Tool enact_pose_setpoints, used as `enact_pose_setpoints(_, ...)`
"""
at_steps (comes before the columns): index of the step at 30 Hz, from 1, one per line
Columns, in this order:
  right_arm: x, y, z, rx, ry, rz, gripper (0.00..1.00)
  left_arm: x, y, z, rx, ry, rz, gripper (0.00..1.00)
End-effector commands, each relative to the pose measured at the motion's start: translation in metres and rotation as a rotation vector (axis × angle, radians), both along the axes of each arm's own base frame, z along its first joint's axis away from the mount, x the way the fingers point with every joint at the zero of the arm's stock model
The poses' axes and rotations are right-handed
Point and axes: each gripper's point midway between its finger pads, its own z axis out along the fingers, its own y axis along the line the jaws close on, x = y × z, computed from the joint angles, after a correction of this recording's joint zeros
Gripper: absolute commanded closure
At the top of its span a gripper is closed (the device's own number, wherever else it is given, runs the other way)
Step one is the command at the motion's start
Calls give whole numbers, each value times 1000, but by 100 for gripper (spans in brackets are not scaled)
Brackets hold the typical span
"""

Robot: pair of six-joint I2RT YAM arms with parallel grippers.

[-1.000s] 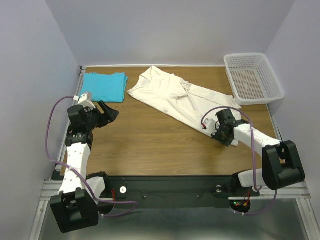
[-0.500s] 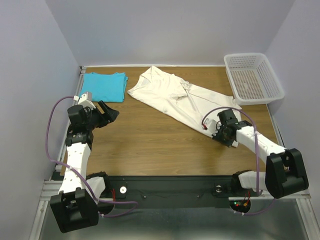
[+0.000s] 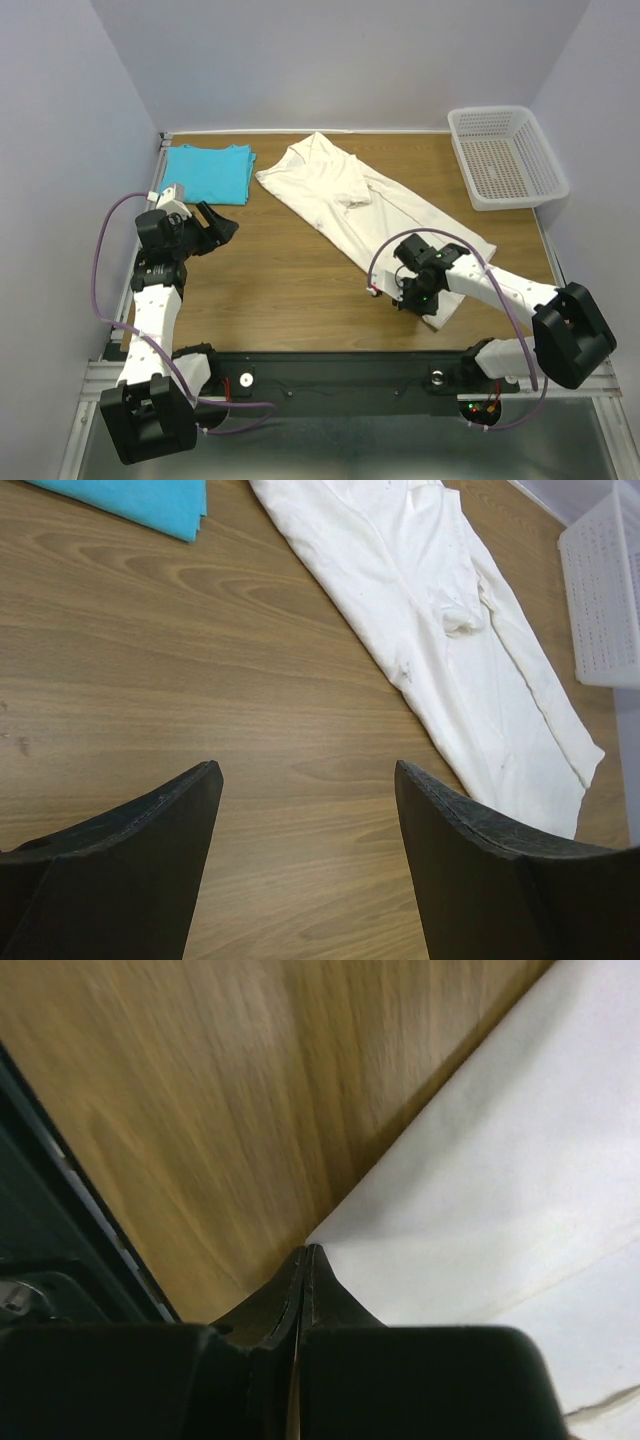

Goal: Fold and stack the t-shirts
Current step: Fold the tshirt

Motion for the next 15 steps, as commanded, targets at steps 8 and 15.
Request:
enact_pose_setpoints(8,-28,55,14,131,157,132,100,-1,-6,4,-13,-22,-33,19)
enact_pose_setpoints(15,-44,77,9,120,207,214,99,-3,-14,3,-45,-13,-77,19)
